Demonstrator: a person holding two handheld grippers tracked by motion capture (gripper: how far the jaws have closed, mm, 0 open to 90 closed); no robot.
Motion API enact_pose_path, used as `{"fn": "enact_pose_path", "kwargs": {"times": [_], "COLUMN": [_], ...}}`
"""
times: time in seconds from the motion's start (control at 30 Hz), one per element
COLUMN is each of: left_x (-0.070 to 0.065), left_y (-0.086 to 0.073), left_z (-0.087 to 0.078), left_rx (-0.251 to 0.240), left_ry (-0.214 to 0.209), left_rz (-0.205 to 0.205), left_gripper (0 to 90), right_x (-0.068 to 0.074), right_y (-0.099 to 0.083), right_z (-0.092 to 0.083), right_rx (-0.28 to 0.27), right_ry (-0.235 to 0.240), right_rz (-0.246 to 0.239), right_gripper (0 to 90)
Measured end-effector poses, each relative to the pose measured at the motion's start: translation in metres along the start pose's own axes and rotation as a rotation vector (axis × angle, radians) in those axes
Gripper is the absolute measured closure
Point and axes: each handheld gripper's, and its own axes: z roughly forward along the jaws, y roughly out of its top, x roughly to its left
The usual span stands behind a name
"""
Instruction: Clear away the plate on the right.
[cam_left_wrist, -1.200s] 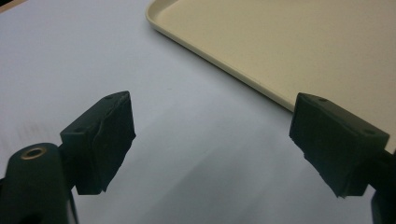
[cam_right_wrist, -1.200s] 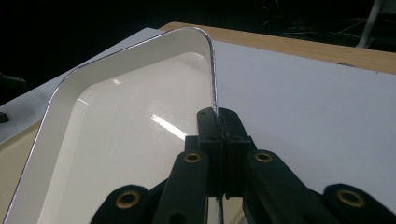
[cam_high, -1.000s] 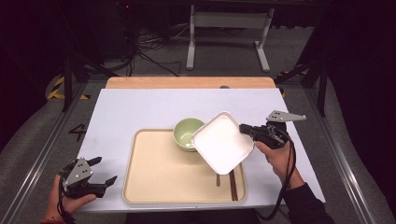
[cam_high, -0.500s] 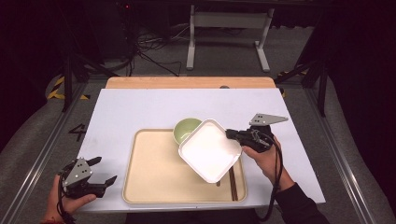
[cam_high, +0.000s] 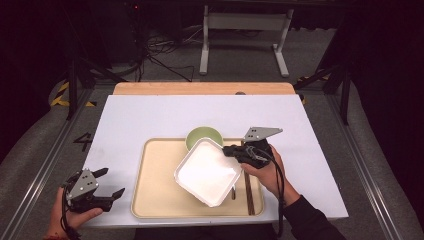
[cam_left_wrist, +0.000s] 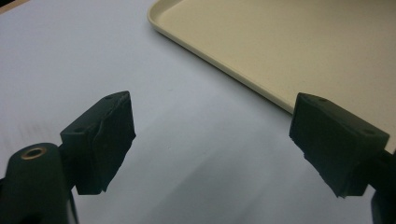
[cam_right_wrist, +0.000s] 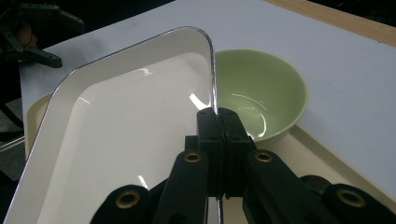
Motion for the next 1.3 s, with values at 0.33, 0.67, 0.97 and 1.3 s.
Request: {"fn": "enact_pose_path", "kwargs": {"times": [0.33,0.67,0.97,1.3], "left_x": [-0.001,0.002,0.0,0.003], "left_y": [0.001,-0.002,0.0,-0.002], "left_z": [0.0,-0.001,-0.002,-0.001], "left_rx": [0.0,0.0,-0.005,-0.003], "left_ry": [0.002,-0.001,0.004,0.005], "left_rz": [0.002,-0.003,0.003,-0.007], "left_gripper": [15.0,15.0,15.0,15.0], "right_x": [0.013,0.021,0.025,0.025], "right_y": [0.006,0.008,0.01,0.015], "right_z": [0.019,0.038,0.043,0.055], "right_rx": [0.038,0.08,0.093,0.103], "right_ry": [0.025,0.059,0.059,0.08], "right_rz": [-0.067,-0.112,-0.138,-0.189], "right_gripper": [89.9,89.9,89.8,89.8]}}
